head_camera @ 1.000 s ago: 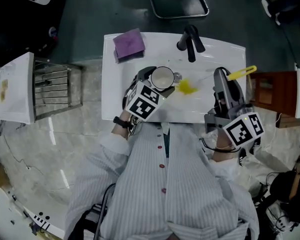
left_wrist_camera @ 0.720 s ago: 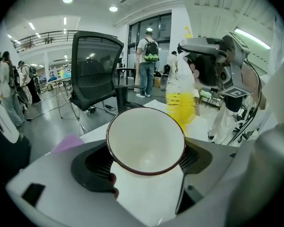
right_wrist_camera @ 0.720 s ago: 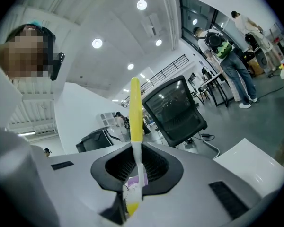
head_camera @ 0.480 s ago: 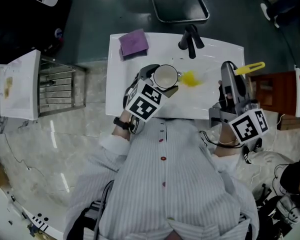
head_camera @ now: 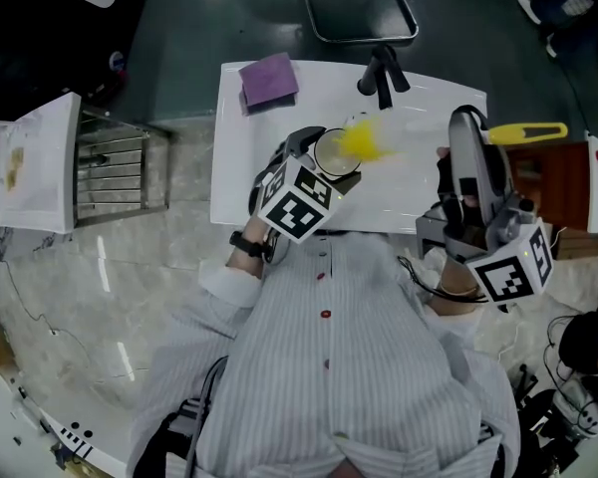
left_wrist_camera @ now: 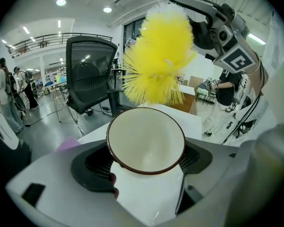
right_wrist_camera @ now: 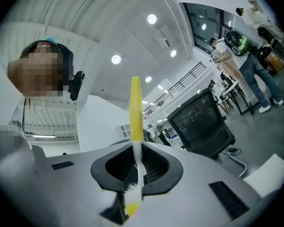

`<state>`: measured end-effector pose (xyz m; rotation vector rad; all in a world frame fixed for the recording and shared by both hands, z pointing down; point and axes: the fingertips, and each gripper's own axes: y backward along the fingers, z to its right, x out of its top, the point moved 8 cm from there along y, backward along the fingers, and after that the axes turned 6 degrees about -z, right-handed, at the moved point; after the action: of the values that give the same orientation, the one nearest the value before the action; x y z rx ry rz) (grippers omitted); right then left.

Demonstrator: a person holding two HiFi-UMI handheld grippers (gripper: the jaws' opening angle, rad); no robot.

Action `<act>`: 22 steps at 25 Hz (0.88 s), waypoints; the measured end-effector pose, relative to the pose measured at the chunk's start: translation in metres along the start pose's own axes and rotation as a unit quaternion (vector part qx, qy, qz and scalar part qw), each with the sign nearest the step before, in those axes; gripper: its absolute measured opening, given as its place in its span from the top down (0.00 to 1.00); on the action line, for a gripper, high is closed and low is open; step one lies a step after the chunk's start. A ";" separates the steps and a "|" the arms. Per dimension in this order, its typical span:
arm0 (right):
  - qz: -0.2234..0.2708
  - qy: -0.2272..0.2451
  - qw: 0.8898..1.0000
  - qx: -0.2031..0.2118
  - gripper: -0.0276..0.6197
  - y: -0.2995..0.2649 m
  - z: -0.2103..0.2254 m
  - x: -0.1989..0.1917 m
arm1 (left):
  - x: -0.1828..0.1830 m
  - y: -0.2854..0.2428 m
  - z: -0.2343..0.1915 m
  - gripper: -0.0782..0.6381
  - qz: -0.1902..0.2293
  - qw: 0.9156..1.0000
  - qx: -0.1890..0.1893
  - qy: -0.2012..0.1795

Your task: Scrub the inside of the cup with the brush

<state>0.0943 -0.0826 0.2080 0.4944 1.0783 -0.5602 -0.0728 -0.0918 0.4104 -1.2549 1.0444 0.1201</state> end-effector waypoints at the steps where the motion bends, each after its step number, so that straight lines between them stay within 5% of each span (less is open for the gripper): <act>1: -0.007 0.001 1.000 0.006 0.86 -0.003 -0.002 -0.003 | 0.001 0.000 0.001 0.33 0.000 1.000 -0.001 -0.001; 10: -0.095 0.039 0.994 0.026 0.86 -0.026 -0.010 -0.044 | 0.004 0.004 0.008 0.33 0.004 1.000 -0.003 -0.011; 16: -0.169 0.097 0.980 0.040 0.86 -0.033 -0.010 -0.078 | 0.003 0.006 0.005 0.33 0.010 1.000 -0.005 0.000; 22: -0.171 0.093 0.981 0.030 0.86 -0.029 -0.006 -0.086 | -0.001 0.008 -0.001 0.33 0.009 1.000 0.002 0.013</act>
<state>0.0408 -0.0849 0.2818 0.4208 1.3395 -0.8628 -0.0789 -0.0886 0.4055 -1.2470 1.0770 0.1157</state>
